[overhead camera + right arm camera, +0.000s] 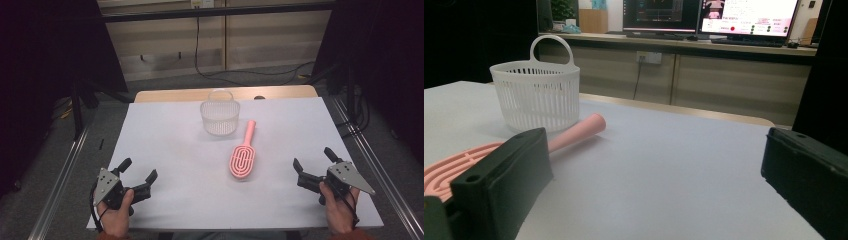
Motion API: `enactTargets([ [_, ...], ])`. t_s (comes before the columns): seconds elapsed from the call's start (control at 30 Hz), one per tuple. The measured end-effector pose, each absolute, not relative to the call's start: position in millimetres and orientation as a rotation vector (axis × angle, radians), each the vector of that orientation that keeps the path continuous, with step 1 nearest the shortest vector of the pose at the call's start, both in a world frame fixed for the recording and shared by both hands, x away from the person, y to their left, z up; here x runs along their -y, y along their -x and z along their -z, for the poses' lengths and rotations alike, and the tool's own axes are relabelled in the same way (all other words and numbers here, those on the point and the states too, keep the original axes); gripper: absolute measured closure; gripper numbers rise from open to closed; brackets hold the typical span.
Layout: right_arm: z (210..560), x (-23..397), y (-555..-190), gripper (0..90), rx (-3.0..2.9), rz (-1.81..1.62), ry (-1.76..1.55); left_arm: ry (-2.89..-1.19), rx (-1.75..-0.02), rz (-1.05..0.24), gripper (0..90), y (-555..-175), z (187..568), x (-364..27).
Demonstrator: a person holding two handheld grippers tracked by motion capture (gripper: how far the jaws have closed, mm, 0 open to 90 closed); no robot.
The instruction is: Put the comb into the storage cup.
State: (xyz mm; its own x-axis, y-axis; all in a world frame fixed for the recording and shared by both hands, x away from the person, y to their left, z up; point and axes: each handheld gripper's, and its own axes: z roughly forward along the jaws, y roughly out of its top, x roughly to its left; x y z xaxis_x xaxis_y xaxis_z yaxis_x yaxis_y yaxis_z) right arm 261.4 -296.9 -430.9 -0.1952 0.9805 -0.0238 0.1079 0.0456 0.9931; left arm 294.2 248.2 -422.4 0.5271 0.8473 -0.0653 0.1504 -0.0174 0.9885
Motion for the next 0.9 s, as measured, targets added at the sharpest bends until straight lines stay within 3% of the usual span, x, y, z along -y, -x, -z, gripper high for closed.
enactTargets([
  [0.9,429,283,-258,0.0,-1.559,-1.332,-1.094,-1.51,-0.893,-0.677,3.4,-294,423,-249],
])
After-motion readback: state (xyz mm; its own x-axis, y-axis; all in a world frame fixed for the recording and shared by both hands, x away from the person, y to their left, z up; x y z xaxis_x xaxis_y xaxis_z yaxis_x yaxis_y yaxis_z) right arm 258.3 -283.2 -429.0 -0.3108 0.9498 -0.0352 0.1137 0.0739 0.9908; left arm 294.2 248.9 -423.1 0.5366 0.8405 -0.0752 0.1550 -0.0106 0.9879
